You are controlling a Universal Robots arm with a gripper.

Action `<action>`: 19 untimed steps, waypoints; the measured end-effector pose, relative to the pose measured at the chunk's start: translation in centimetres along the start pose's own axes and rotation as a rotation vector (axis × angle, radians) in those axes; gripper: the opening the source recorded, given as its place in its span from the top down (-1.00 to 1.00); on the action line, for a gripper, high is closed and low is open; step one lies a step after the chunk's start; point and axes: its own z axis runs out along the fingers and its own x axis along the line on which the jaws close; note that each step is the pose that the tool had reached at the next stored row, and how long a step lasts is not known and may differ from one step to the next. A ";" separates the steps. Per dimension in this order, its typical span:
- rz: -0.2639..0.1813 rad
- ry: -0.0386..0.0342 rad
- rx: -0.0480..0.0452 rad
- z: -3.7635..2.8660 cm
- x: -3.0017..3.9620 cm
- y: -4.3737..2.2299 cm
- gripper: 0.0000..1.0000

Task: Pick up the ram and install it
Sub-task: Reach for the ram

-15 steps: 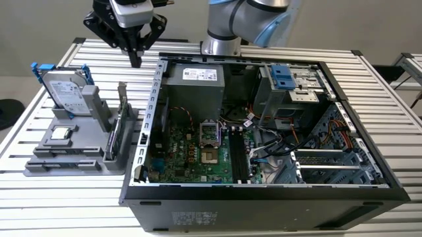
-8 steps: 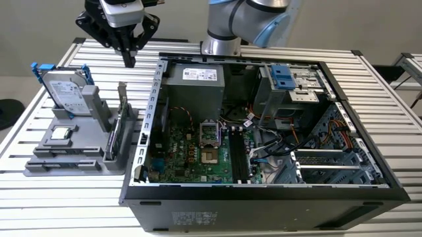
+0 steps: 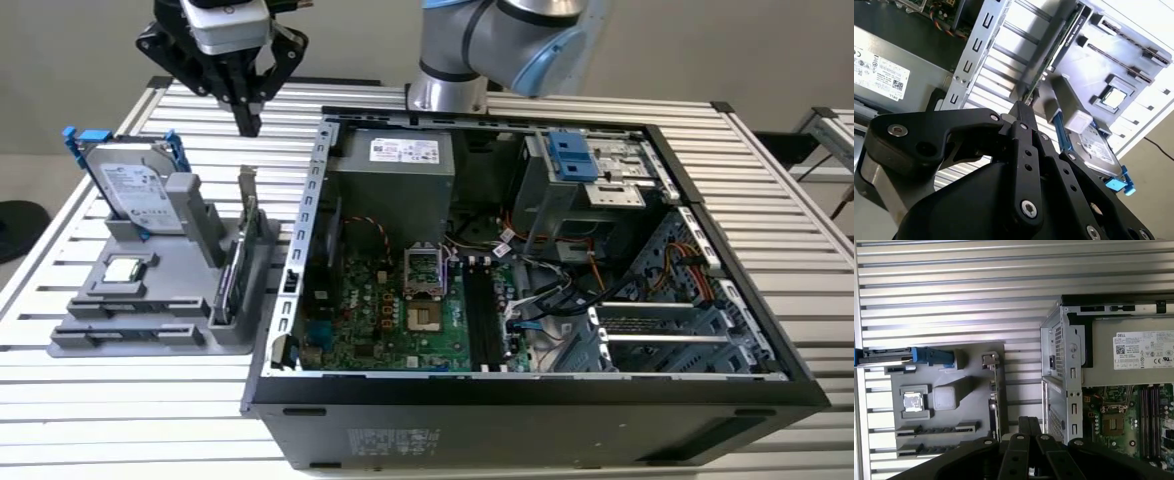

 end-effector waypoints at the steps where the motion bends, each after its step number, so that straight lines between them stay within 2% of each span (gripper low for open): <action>1: 0.000 0.0000 0.0000 0.00 0.16 -0.01 1.00; 19: 0.000 0.0000 0.0001 -0.07 3.13 -0.22 1.00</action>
